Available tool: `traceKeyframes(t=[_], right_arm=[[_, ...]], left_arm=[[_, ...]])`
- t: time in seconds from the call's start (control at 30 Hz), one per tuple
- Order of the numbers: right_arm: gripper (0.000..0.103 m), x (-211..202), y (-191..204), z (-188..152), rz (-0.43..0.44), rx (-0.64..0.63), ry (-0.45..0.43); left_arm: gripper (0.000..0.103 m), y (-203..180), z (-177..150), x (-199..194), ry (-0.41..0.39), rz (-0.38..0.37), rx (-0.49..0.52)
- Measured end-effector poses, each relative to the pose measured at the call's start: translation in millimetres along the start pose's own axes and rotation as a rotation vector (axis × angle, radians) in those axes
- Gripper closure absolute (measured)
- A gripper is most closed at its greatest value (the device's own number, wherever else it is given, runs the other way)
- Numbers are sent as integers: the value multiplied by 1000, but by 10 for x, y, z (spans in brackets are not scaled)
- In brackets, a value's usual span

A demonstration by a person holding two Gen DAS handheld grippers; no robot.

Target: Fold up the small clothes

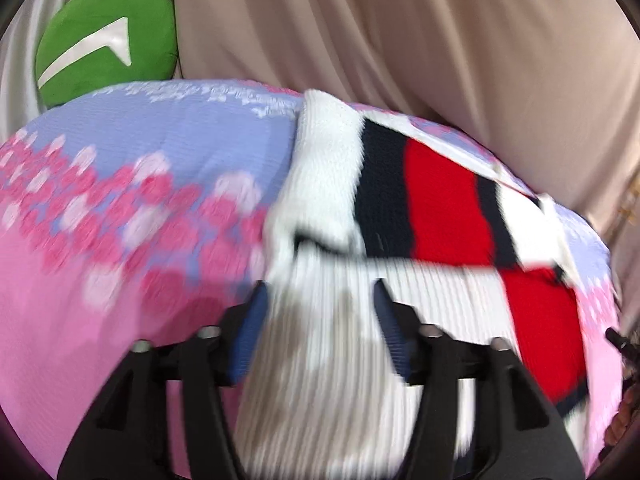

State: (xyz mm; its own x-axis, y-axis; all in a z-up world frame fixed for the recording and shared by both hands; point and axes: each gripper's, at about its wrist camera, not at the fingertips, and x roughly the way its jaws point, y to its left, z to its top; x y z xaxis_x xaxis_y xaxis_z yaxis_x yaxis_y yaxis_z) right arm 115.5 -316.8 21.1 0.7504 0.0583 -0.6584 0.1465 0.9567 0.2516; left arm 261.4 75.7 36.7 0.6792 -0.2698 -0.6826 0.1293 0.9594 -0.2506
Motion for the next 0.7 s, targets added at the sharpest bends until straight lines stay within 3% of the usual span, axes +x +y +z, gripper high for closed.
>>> traceKeyframes(t=[0.03,0.07,0.2,0.33,0.43,0.57,0.63,0.67,0.7], right_arm=[[54,-184,-32,-246,0,4,3],[48,-280,-58,-423,0,7,5],[42,-606,-175,-1159,28,68,35],[41,-651,-210,-1564,95,146,70],[36,-690,-116,-1641,120,140,47],[36,-575,5,-1614,219,176,58],[36,-518,86,-1579,220,174,53],[38,-498,120,-1558,225,169,51],[40,-477,159,-1545,225,164,47]], left_arm=[[44,26,-143,-171,10,-13,13],[39,39,-254,-283,23,-17,26],[27,160,-823,-716,89,-64,24],[25,220,-1333,-972,143,-126,-37],[21,182,-1523,-1114,116,-141,-52],[17,86,-1593,-1118,91,-155,-91],[19,32,-1574,-1084,99,-192,-110],[25,7,-1569,-1072,97,-193,-113],[36,-16,-1561,-1053,103,-200,-110]])
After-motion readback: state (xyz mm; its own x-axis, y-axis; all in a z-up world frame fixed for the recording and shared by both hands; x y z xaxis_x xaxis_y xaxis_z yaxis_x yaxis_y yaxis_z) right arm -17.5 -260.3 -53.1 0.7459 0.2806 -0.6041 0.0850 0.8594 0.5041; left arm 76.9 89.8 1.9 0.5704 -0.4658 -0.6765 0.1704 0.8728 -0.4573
